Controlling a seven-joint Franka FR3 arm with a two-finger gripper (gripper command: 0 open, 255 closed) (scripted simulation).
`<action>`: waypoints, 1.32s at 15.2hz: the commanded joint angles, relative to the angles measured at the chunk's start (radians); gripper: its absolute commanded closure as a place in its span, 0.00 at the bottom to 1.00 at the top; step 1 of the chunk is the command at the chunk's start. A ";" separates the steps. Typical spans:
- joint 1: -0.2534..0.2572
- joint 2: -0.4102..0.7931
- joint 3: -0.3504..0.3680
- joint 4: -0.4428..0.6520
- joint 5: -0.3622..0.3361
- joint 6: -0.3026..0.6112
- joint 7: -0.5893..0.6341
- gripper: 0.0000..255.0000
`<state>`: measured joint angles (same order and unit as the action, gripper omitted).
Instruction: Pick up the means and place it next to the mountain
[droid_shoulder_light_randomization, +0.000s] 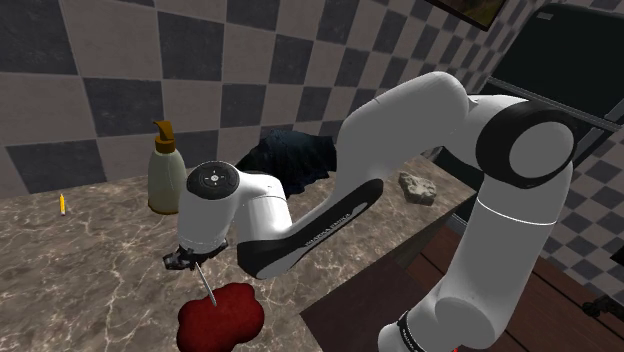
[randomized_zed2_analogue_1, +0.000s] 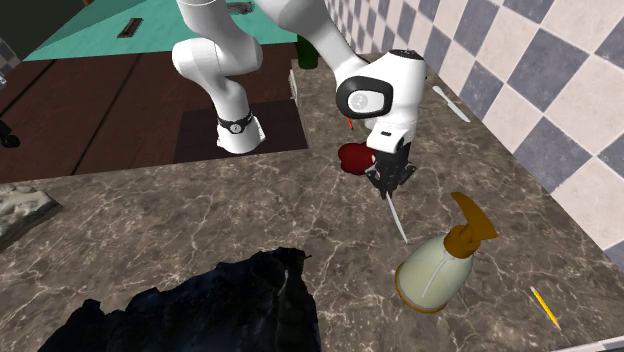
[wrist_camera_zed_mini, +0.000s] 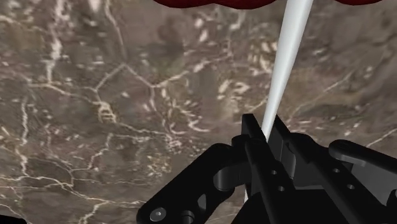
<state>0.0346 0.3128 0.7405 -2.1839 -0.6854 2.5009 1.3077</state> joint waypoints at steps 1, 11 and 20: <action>0.000 0.002 0.000 -0.001 0.000 -0.001 0.000 1.00; -0.034 -0.056 0.042 0.001 0.083 -0.034 -0.064 1.00; -0.084 -0.157 0.101 0.023 0.231 -0.105 -0.179 1.00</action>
<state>-0.0439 0.1686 0.8356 -2.1645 -0.4733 2.4053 1.1434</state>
